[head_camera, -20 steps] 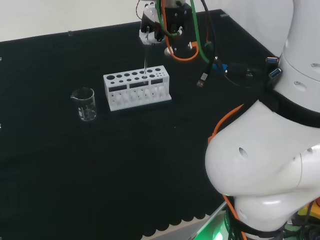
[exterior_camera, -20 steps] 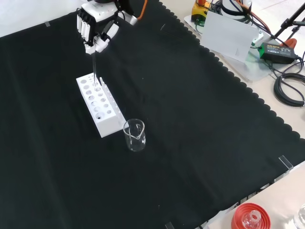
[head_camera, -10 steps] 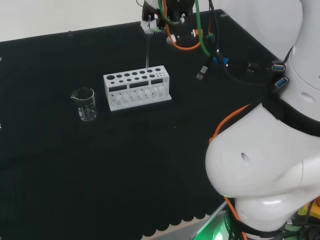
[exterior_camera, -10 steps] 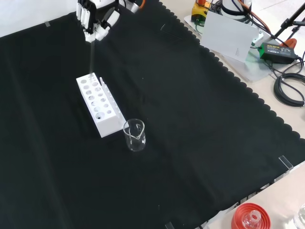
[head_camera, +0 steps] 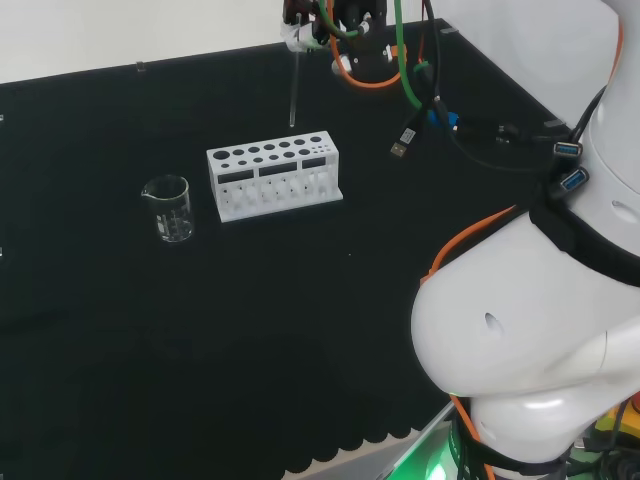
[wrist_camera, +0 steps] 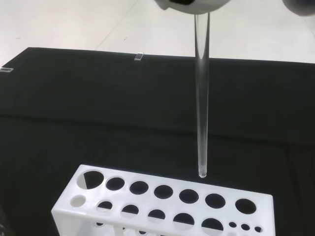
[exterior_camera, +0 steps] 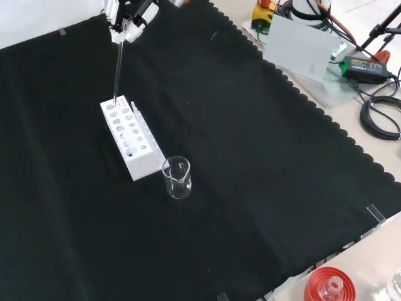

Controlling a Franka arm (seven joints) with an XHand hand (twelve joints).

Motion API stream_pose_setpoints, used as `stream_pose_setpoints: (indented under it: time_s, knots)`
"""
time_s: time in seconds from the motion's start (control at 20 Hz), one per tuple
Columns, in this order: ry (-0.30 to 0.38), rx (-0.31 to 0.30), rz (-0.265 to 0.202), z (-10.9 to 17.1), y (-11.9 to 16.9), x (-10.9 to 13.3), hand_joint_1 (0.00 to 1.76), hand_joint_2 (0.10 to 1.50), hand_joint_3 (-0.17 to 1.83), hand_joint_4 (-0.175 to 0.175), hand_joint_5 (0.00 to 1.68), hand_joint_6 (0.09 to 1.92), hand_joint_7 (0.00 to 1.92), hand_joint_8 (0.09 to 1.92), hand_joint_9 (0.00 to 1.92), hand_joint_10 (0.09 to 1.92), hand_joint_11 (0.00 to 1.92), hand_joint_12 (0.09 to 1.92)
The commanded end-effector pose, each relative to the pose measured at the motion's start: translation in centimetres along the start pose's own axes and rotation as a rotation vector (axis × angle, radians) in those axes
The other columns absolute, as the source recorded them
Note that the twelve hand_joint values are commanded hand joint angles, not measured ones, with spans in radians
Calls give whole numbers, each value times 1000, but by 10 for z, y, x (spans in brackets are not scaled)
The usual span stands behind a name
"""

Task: Take the glass rod from the white test tube rack.

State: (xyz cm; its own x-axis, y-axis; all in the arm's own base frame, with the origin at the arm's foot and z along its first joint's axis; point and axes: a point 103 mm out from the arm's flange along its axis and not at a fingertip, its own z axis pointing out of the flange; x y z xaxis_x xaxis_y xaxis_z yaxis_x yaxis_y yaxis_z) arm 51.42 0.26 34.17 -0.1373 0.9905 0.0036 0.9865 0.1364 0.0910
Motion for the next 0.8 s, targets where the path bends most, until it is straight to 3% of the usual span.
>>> stream_pose_setpoints:
  time_s: [0.05, 0.1, 0.15, 0.2, 0.25, 0.3, 0.45, 0.55, 0.7, 0.8]
  knots:
    - [-3, -3, 4, -4, 0, 6, 1326, 1020, -46, -175, 1194, 394, 1352, 640, 1767, 273, 1494, 679]
    - [-84, 29, 13, -5, -3, 2, 1325, 1020, -46, -175, 1194, 395, 1352, 641, 1768, 273, 1498, 676]
    - [-96, 24, 17, -5, -5, -1, 1324, 1020, -46, -175, 1194, 395, 1352, 641, 1768, 272, 1500, 674]
    - [-169, 58, 92, -2, -6, -4, 1324, 1020, -46, -175, 1194, 395, 1352, 641, 1769, 272, 1501, 673]
    - [-192, 96, 161, -2, -6, -8, 1323, 1020, -46, -175, 1194, 395, 1352, 641, 1769, 272, 1502, 671]
    - [-142, 40, 122, 1, -9, -6, 1323, 1020, -46, -175, 1194, 395, 1352, 641, 1770, 272, 1503, 670]
    - [-70, 8, 65, -5, -7, 1, 1323, 1020, -47, -175, 1195, 394, 1352, 641, 1771, 271, 1505, 667]
    - [-77, 7, 5, -8, -9, 1, 1323, 1020, -47, -175, 1195, 393, 1352, 641, 1772, 270, 1506, 666]
    - [-24, 0, -14, -10, -6, 4, 1323, 1020, -47, -175, 1195, 393, 1352, 641, 1773, 270, 1507, 664]
    - [21, -22, -6, -12, -16, -13, 1323, 1020, -47, -175, 1195, 393, 1352, 640, 1774, 269, 1508, 663]
